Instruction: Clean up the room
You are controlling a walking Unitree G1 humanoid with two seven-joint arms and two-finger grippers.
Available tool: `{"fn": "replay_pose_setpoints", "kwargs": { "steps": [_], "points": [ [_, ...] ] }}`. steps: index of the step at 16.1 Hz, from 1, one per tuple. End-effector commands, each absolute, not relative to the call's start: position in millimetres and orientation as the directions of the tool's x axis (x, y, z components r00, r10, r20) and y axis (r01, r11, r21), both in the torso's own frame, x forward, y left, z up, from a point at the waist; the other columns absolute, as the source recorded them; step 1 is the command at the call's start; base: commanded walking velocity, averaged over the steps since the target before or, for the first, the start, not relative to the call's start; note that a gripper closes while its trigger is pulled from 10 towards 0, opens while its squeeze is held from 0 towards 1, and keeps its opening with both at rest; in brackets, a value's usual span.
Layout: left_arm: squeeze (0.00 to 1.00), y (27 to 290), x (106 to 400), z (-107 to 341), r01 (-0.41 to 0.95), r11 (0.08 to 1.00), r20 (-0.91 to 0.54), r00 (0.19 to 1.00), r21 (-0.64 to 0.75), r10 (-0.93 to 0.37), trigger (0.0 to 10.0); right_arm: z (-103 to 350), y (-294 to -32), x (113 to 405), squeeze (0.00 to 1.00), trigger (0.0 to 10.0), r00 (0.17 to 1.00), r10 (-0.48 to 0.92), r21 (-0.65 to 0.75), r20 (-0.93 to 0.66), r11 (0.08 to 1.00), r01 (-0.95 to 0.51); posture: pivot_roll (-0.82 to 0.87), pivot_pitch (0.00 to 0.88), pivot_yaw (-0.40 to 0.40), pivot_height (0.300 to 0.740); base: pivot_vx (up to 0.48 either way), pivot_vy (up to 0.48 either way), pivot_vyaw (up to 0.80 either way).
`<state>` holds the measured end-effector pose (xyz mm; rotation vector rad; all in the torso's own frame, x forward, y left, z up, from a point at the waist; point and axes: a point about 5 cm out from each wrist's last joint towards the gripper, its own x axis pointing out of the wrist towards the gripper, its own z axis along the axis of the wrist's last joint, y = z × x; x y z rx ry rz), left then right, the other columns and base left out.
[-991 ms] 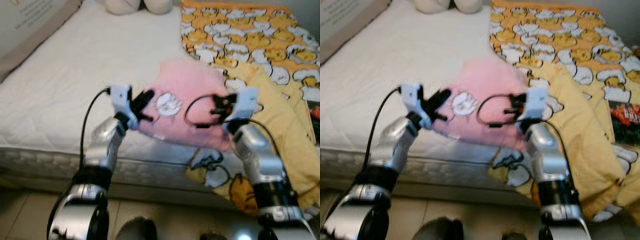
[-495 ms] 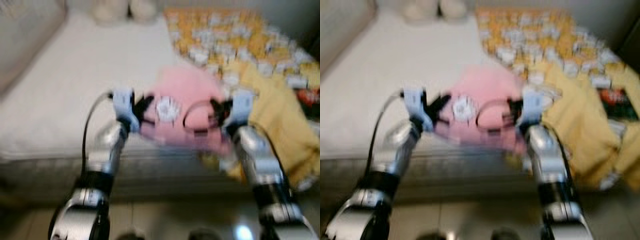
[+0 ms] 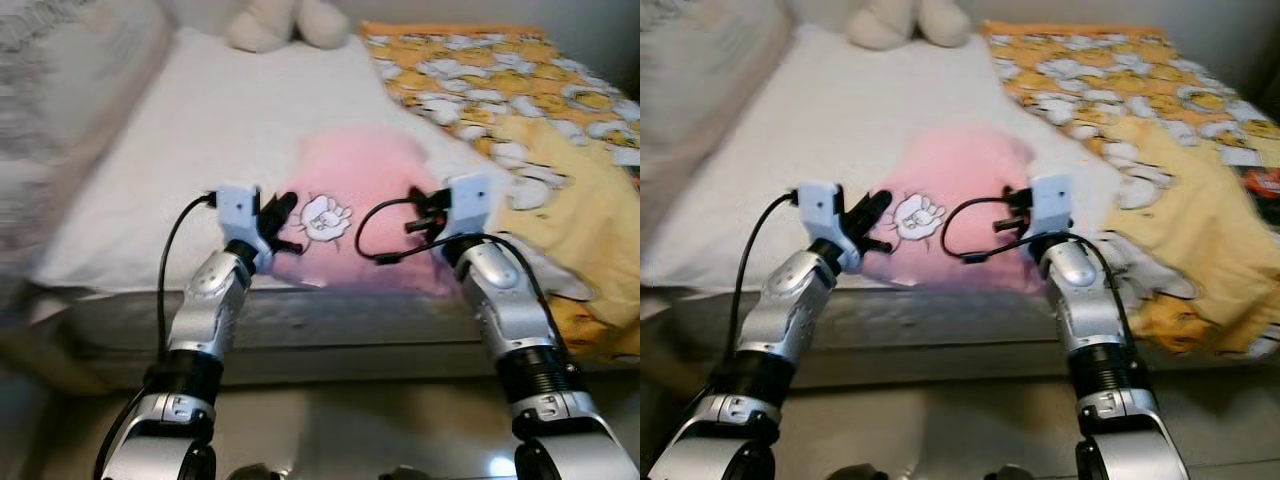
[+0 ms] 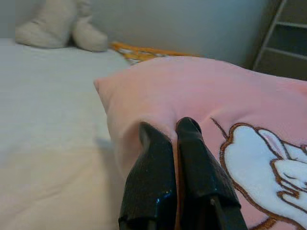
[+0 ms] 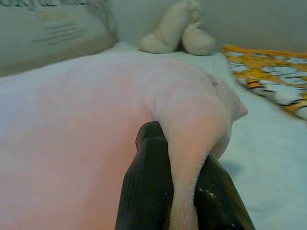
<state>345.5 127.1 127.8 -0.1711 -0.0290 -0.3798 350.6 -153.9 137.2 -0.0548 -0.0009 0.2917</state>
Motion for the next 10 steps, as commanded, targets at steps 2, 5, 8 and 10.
{"fn": "replay_pose_setpoints", "kwargs": {
  "steps": [2, 5, 8, 10],
  "points": [
    [0.0, 137.6, 344.8, 133.3, 0.305, 0.94, 0.085, 0.952, -0.156, -0.295, 0.0, 134.2, -179.6, 349.3, 0.0, 0.0, 0.978, 0.208, -0.067, -0.012, 0.976, -0.208, -0.03, 0.0, -0.002, 0.74, 0.0, 0.461, 0.0],
    [0.0, 135.2, 344.5, 133.0, 0.297, 0.942, 0.082, 0.954, -0.156, -0.287, 0.0, 133.5, -179.3, 352.3, 0.0, 0.0, 0.976, 0.217, -0.1, -0.027, 0.971, -0.219, -0.03, 0.0, -0.005, 0.74, 0.0, 0.456, 0.0],
    [0.0, 131.3, 344.9, 133.3, 0.278, 0.955, 0.065, 0.96, -0.104, -0.272, 10.0, 131.8, -182.6, 354.9, 0.0, 10.0, 0.979, 0.198, -0.127, -0.053, 0.971, -0.203, -0.03, 0.0, -0.006, 0.74, 0.091, 0.125, 0.0],
    [0.0, 133.7, 345.2, 130.9, 0.249, 0.963, 0.048, 0.968, -0.102, -0.245, 10.0, 131.8, -185.2, 352.8, 0.0, 10.0, 0.983, 0.179, -0.121, -0.032, 0.976, -0.182, -0.03, 0.0, -0.006, 0.74, 0.0, 0.0, 0.0]
  ]
}}
